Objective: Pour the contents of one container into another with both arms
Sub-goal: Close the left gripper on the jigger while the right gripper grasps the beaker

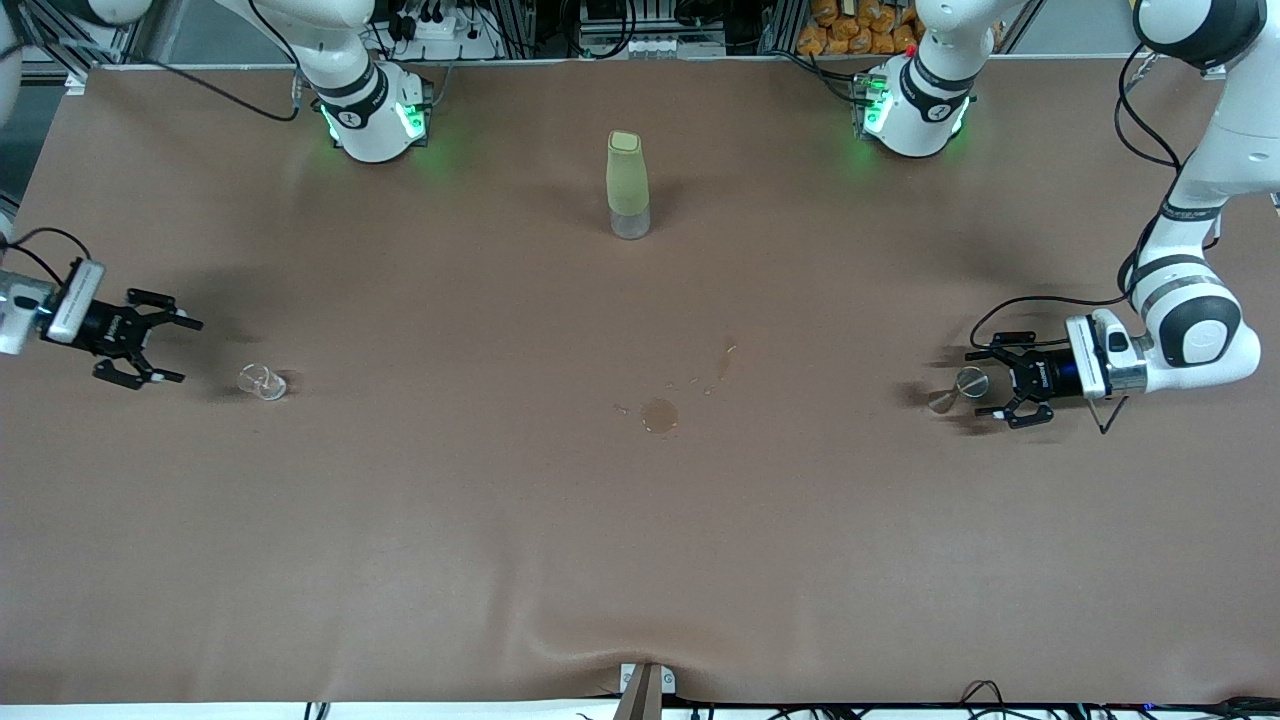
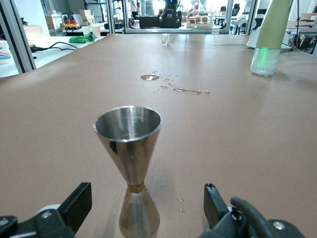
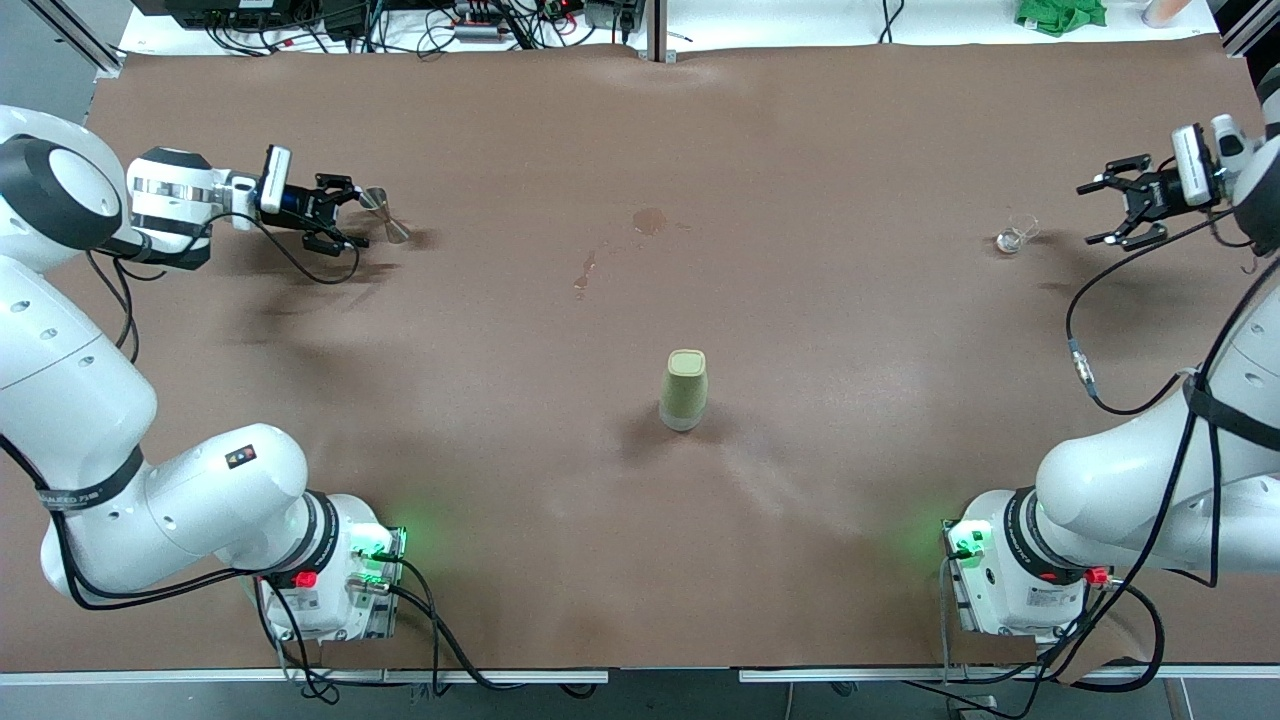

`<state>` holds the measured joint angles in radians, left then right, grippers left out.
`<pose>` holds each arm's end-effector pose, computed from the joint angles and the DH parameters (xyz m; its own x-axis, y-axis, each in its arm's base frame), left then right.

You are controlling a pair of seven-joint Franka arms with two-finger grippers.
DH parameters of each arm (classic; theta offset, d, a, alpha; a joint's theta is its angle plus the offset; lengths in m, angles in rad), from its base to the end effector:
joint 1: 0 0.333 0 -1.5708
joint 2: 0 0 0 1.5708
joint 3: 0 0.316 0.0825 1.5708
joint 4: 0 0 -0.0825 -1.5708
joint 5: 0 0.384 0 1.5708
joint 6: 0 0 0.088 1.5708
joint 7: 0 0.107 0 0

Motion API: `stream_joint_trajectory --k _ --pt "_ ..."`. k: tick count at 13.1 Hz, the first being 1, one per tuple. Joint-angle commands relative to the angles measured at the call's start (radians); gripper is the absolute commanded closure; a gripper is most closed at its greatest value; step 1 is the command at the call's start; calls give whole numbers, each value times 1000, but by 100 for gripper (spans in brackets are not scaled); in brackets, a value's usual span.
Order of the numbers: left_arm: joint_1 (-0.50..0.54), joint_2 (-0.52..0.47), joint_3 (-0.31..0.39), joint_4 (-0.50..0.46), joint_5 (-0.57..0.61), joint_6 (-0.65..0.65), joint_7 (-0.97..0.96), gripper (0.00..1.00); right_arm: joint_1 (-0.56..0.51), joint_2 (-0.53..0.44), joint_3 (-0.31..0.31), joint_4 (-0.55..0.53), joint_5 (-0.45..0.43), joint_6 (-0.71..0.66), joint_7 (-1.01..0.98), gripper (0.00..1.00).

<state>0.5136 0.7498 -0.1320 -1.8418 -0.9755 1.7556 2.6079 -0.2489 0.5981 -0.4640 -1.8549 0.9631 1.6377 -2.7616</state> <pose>0.5505 0.1415 0.1171 -0.0135 -0.3716 0.9283 -0.9999 0.0011 -0.0141 0.4930 -0.3025 0.2055 -0.0586 0.6332 0.7718 0.9925 -0.0463 0.1133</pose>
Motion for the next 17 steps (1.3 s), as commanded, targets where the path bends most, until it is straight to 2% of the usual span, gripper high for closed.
stream_joint_trajectory --k 1,3,5,7,10,12,17 --pt "3 31 -6 19 -23 -22 41 3 -47 109 -5 62 107 -93 -185 0" --pt "3 42 -8 19 -31 -24 46 18 -67 147 -5 62 159 -134 -239 0" --pt "3 45 -9 19 -34 -27 61 21 -82 199 -7 74 224 -183 -294 0" --pt "2 57 -15 21 -34 -27 67 33 -95 265 -7 108 256 -242 -305 0" --pt "3 65 -15 22 -38 -27 73 36 -108 327 -7 129 311 -291 -355 0" --pt "3 77 -15 33 -40 -27 73 47 -116 373 -7 151 336 -326 -362 0" --pt "3 79 -15 50 -45 -45 66 50 -121 426 -4 167 374 -363 -401 0"
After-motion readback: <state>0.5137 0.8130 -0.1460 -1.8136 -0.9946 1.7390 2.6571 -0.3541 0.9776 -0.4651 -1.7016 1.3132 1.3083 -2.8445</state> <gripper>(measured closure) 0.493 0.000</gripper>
